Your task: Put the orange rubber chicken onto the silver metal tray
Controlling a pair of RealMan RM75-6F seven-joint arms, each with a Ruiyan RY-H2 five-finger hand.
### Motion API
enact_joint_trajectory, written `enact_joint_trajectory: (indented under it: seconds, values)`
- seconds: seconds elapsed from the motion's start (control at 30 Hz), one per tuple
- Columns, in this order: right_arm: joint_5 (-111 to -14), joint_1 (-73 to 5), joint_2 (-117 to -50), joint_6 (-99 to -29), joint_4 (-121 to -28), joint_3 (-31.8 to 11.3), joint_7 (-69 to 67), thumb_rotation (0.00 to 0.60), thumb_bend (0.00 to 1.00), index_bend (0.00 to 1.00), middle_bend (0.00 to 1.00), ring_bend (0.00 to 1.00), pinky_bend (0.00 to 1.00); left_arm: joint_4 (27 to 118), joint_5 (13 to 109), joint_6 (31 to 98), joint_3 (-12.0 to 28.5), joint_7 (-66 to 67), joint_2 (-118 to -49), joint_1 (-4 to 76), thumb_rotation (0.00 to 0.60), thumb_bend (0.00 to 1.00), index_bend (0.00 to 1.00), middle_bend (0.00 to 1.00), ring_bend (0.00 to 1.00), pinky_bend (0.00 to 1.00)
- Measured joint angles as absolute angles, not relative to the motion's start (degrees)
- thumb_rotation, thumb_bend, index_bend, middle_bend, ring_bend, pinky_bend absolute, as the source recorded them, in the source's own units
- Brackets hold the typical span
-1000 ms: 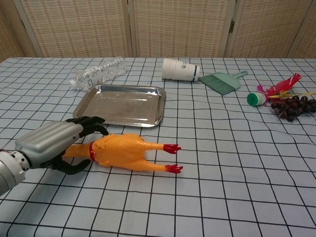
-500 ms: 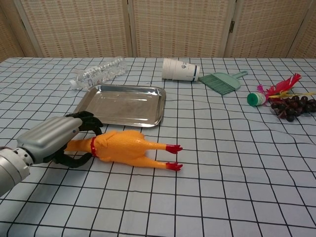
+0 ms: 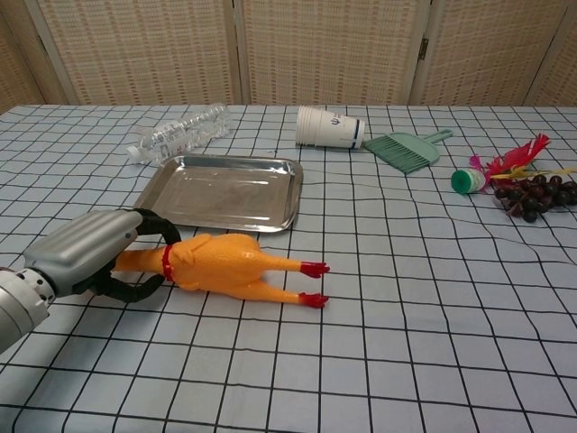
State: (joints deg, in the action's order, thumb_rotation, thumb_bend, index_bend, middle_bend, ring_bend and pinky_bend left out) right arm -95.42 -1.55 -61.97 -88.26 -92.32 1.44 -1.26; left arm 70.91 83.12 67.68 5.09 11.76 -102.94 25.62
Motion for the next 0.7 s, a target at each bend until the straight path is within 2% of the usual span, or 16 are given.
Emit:
enact_joint_trajectory:
  seconds: [0.2, 0.37, 0.7]
  values:
    - [-97.6, -2.3, -62.9, -88.2, -92.2, 2.0, -3.6, 0.6, 0.1, 0.0, 0.0, 0.0, 0.0, 71.9, 84.7, 69.3, 4.9, 1.0, -101.8, 25.4, 0.6, 0.8, 0.86, 0.44, 0.28, 0.3]
    - [-98.5, -3.9, -62.0, -86.3, -95.0, 2.0, -4.0, 0.6, 0.1, 0.0, 0.0, 0.0, 0.0, 77.7, 84.7, 68.0, 4.5, -6.7, -98.6, 25.6, 0.6, 0.8, 0.87, 0.44, 0.28, 0.3]
    - [-95.7, -10.7, -56.9, -76.4, -107.3, -0.4, -3.3, 0.6, 0.1, 0.0, 0.0, 0.0, 0.0, 83.5, 86.5, 68.7, 3.5, -8.9, -96.5, 25.7, 0.6, 0.77, 0.88, 0.45, 0.29, 0.3]
